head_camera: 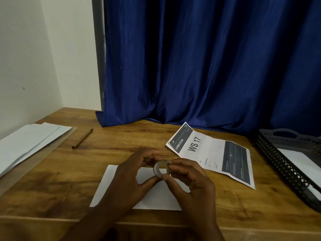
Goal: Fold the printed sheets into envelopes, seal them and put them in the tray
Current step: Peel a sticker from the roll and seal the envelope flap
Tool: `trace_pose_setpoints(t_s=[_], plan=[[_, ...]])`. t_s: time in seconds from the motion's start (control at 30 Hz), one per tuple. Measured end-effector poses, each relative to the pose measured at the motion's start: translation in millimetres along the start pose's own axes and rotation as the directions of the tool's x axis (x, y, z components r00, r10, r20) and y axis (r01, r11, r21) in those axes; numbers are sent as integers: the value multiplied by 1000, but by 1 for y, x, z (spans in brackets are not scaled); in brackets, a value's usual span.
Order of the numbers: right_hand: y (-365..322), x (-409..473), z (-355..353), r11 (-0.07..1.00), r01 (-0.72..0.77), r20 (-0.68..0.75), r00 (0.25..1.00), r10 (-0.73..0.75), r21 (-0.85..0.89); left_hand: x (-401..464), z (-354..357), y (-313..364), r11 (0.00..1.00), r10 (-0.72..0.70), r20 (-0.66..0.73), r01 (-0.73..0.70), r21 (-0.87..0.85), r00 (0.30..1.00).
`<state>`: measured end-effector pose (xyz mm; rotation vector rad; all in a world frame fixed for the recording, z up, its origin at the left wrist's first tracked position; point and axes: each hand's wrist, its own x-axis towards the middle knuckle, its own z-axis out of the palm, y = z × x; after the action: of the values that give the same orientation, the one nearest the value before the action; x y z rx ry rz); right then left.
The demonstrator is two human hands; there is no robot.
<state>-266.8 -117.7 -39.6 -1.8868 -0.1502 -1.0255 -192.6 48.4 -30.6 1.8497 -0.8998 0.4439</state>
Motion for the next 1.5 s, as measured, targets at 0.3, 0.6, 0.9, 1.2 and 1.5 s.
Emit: trace_pose_setpoints(t_s=[0.3, 0.6, 0.9, 1.2, 1.5], plan=[[-10, 1, -3, 981, -135, 82, 989, 124, 139, 2, -1, -1, 992, 108, -15, -108, -69, 994], [-8, 5, -7, 911, -289, 156, 955, 253, 294, 1, 3, -8, 996, 80, 61, -77, -49, 995], [-9, 4, -6, 884, -313, 147, 949, 278, 347, 0, 3, -6, 963, 41, 168, 5, -268, 985], [-6, 3, -5, 898, -317, 165, 946, 278, 306, 2, -1, -8, 891, -25, 155, 92, -443, 988], [-6, 1, -6, 906, -302, 146, 952, 269, 296, 1, 0, -9, 852, -78, 157, 147, -503, 985]])
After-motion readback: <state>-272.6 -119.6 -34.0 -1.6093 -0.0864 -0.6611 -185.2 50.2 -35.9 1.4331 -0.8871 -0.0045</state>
